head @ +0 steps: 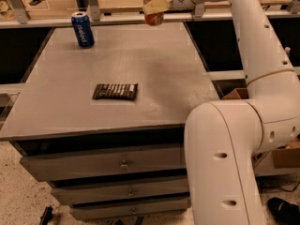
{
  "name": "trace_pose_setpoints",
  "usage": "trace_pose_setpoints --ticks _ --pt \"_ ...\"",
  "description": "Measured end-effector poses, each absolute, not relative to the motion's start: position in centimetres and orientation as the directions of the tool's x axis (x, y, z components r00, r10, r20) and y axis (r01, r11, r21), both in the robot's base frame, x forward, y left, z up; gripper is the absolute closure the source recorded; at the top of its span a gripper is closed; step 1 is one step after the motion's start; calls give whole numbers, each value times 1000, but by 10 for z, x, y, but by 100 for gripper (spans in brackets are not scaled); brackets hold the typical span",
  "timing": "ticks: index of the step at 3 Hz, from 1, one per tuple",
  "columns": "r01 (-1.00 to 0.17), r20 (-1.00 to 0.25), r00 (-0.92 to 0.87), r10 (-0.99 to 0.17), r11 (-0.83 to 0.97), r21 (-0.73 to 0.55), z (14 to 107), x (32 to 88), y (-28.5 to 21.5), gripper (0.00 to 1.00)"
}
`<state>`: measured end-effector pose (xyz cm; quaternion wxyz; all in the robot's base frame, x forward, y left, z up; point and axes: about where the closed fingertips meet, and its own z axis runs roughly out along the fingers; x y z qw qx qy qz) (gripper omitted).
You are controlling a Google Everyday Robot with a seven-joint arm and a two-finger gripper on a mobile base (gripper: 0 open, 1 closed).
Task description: Pick coke can
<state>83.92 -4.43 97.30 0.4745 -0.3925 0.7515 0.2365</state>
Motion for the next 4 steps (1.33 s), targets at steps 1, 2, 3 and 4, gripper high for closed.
trace_pose_setpoints --ticks 1,2,3,4 --pt "-808 -902 -233 -363 589 -29 983 837 -51 100" --pt "-807 -902 -232 -363 589 -29 984 837 -52 100" --pt "-806 -906 -219 -363 591 -42 991 836 -54 100" --pt "-804 -907 -216 -362 593 -45 991 836 -55 100"
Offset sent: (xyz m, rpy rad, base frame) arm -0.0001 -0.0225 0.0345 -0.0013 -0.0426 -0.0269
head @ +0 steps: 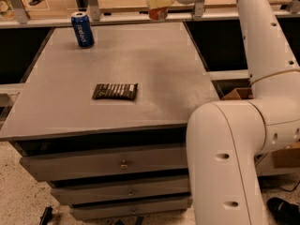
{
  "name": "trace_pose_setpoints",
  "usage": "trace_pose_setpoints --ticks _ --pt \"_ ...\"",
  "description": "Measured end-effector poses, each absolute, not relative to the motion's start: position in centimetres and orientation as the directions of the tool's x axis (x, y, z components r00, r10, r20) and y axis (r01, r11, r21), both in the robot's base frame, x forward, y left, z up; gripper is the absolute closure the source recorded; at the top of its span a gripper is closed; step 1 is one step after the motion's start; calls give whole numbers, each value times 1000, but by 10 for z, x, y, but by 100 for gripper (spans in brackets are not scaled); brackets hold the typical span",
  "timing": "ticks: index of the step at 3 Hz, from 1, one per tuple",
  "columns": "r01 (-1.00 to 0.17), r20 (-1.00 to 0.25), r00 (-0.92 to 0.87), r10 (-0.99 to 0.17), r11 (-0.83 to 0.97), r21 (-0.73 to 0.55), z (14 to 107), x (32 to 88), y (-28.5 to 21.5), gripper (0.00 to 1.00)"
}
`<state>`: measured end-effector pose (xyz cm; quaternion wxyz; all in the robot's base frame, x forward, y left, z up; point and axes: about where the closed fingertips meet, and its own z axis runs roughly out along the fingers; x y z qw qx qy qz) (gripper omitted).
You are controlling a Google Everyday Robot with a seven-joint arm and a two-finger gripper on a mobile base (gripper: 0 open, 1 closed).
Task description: Pick coke can
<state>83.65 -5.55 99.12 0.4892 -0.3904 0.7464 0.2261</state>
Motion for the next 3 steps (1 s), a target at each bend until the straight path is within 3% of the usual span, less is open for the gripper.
trace_pose_setpoints --ticks 1,3 --pt "-804 -917 -204 -344 592 -43 994 838 -58 84" --pt "-817 -926 -218 -308 577 0 987 835 -59 37"
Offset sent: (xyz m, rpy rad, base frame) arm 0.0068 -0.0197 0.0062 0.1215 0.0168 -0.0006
